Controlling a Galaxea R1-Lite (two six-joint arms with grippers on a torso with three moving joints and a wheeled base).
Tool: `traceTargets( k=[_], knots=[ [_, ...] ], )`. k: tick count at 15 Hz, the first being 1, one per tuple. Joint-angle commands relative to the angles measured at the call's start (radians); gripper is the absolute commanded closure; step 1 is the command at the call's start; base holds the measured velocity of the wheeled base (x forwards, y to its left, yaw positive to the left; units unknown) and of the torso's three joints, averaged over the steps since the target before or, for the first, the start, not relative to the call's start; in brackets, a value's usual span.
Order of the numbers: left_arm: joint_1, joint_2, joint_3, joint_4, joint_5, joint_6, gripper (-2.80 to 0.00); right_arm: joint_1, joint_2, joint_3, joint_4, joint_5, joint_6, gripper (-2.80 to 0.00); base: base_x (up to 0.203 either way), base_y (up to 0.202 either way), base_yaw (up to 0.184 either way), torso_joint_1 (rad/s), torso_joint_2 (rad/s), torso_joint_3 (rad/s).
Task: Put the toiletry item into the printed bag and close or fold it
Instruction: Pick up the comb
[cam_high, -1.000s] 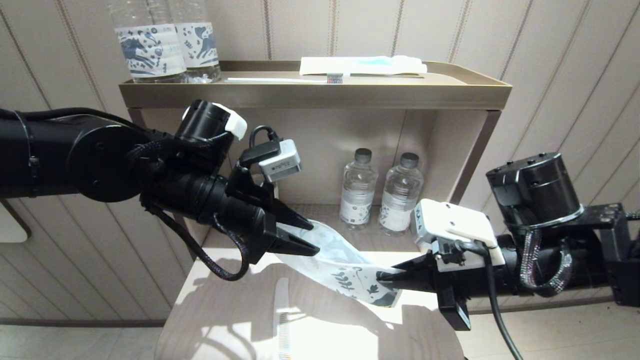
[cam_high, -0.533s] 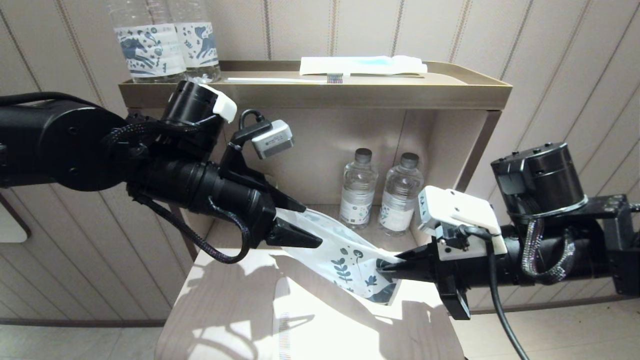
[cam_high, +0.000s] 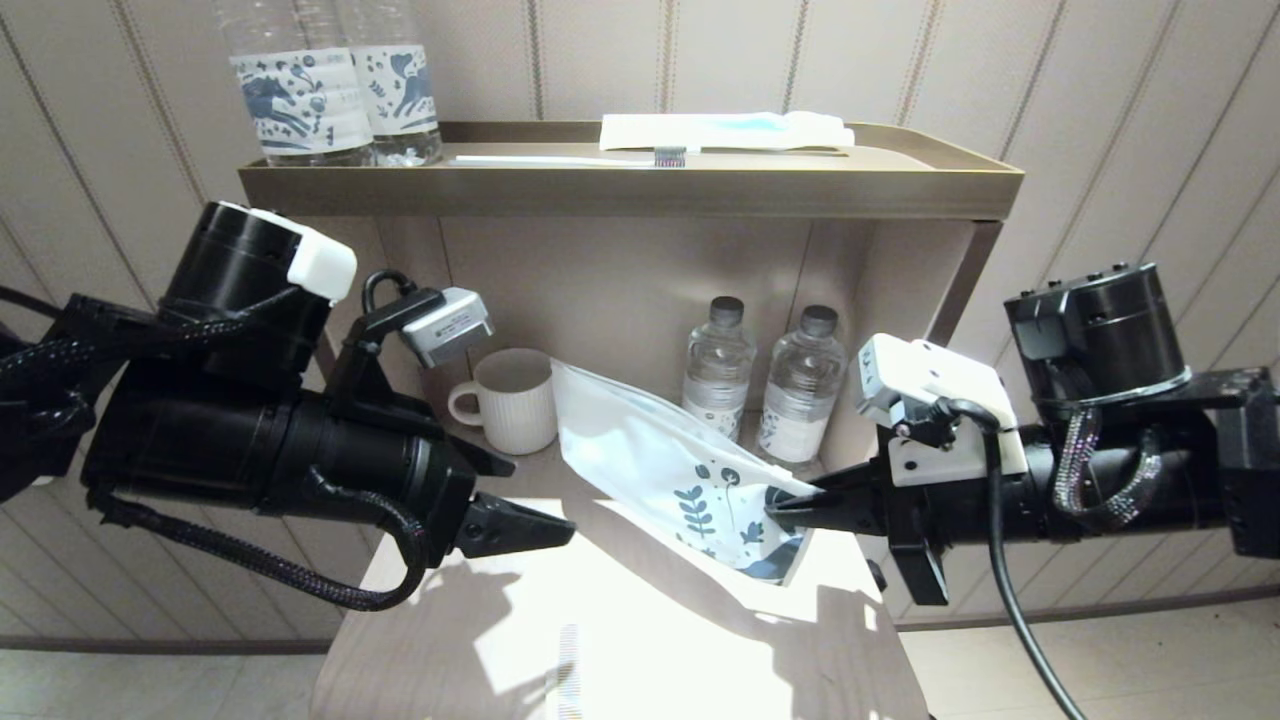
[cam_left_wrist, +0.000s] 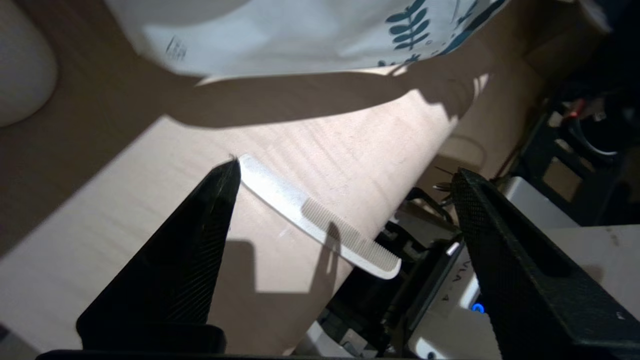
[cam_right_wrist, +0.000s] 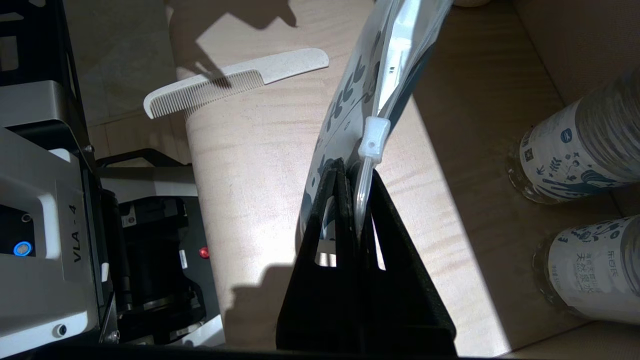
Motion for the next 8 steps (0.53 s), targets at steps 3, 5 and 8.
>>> traceTargets(
  k=[3,5,8],
  knots=[
    [0.003,-0.109,0.094,-0.081,0.041,-0.065,0.0,-0.008,-0.01,0.001,0.0,0.003,0.001,0.0,0.0,0.0,0.0,0.0,0.0,0.0],
    [-0.001,-0.158,0.101,-0.074,0.057,-0.22,0.0,-0.033,-0.016,0.009,0.001,0.017,0.002,0.0,0.0,0.0,0.0,0.0,0.0,0.0],
    [-0.017,-0.216,0.184,-0.056,0.167,-0.434,0.0,-0.054,-0.012,0.021,0.001,0.037,0.019,0.0,0.0,0.0,0.0,0.0,0.0,0.0]
  ],
)
